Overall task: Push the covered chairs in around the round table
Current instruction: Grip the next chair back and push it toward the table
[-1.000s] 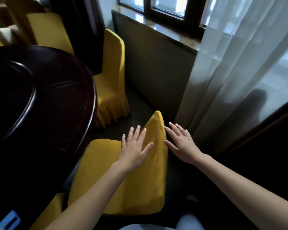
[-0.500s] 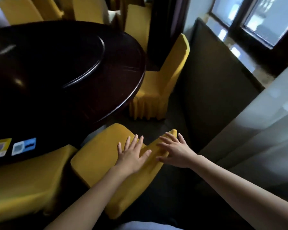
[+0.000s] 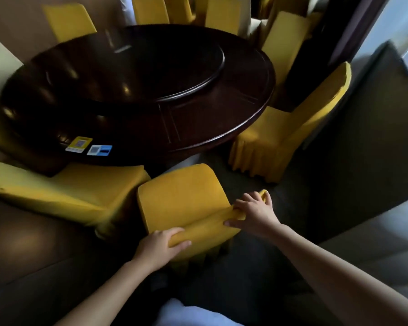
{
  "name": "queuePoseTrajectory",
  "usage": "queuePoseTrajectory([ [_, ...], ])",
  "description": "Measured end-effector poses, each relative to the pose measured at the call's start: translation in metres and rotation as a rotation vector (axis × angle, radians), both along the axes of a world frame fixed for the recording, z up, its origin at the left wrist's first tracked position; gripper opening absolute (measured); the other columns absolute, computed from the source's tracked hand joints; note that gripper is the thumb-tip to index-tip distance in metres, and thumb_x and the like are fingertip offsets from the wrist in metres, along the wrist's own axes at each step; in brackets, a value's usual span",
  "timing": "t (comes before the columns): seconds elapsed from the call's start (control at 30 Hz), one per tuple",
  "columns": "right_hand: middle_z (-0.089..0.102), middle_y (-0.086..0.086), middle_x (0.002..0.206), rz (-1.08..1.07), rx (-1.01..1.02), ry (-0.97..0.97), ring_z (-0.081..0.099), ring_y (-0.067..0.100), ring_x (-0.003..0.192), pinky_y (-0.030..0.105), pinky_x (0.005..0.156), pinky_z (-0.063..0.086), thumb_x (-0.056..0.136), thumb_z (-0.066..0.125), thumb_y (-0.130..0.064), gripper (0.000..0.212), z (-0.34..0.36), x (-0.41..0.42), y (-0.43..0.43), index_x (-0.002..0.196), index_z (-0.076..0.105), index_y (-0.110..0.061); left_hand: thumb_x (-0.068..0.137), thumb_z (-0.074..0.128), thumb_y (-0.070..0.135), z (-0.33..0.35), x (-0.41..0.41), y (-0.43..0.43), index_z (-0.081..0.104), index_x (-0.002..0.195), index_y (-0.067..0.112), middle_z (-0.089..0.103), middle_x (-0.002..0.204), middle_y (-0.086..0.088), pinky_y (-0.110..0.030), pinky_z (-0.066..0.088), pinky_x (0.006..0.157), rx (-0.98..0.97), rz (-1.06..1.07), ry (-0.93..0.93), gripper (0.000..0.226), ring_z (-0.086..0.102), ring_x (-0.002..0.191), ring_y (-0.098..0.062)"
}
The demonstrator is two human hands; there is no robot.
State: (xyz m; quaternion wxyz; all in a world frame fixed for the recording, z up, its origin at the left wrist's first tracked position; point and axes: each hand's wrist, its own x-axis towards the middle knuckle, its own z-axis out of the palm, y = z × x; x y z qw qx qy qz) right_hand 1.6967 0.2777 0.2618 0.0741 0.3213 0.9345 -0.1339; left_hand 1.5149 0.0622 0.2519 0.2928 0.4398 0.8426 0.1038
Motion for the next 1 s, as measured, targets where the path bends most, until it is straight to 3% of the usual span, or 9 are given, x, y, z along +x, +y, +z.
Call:
queuePoseTrajectory([
  [0.1,0.050,-0.007,0.106,0.009,0.009,-0.006,0.037,0.021,0.116,0.058,0.106,0.007,0.066,0.045,-0.083,0.066,0.001,0.008,-0.004,0.109,0.058,-0.034,0.035,0.008,0.104,-0.002,0.003,0.000,0.061,0.118,0.041,0.070,0.111,0.009,-0.027,0.048,0.081,0.049,-0.005,0.073,0.117,0.063,0.105,-0.013],
  [0.23,0.047,-0.011,0.096,-0.001,0.023,0.033,0.038,0.019,0.110,0.053,0.106,0.006,0.055,0.028,-0.090,0.079,-0.009,0.024,-0.012,0.100,0.059,-0.033,0.037,0.020,0.104,-0.004,-0.006,0.003,0.063,0.116,0.043,0.069,0.113,0.013,-0.026,0.049,0.085,0.043,-0.058,0.072,0.108,0.063,0.106,-0.010],
  [0.3,0.047,-0.011,0.097,-0.016,0.009,0.050,0.038,0.018,0.111,0.052,0.107,0.006,0.055,0.030,-0.090,0.077,-0.013,0.029,-0.009,0.099,0.058,-0.033,0.039,0.026,0.103,-0.004,-0.012,0.010,0.065,0.114,0.041,0.070,0.112,0.012,-0.028,0.051,0.086,0.040,-0.061,0.059,0.104,0.064,0.104,-0.011],
  [0.53,0.045,-0.007,0.124,0.089,0.027,0.038,0.029,0.023,0.130,0.060,0.110,0.003,0.074,0.053,-0.072,0.058,-0.023,0.022,0.016,0.116,0.053,-0.033,0.042,0.032,0.102,-0.007,-0.034,0.038,0.068,0.109,0.038,0.072,0.104,0.009,-0.033,0.054,0.083,0.054,-0.028,0.036,0.099,0.066,0.096,-0.013],
  [0.73,0.032,-0.006,0.146,0.107,0.008,0.016,0.010,0.020,0.143,0.059,0.110,-0.001,0.055,0.033,-0.087,0.085,-0.017,0.002,0.065,0.119,0.054,-0.035,0.041,0.024,0.103,-0.013,-0.035,0.068,0.069,0.107,0.036,0.072,0.103,0.010,-0.028,0.051,0.078,0.112,0.004,0.083,0.104,0.067,0.097,-0.014],
  [0.87,0.019,-0.004,0.155,0.194,0.011,-0.114,-0.001,0.022,0.146,0.059,0.112,-0.002,0.050,0.037,-0.092,0.095,-0.013,-0.013,0.081,0.126,0.050,-0.037,0.047,0.027,0.101,-0.017,-0.041,0.072,0.072,0.103,0.032,0.072,0.103,0.011,-0.029,0.053,0.080,0.165,-0.029,0.098,0.099,0.067,0.096,-0.013],
  [1.0,0.024,-0.005,0.154,0.370,0.003,-0.227,-0.001,0.021,0.146,0.063,0.112,-0.003,0.060,0.046,-0.087,0.082,-0.016,-0.029,0.095,0.124,0.056,-0.037,0.051,0.029,0.099,-0.017,-0.043,0.072,0.073,0.100,0.031,0.072,0.102,0.014,-0.028,0.053,0.079,0.192,-0.048,0.111,0.095,0.067,0.095,-0.011],
])
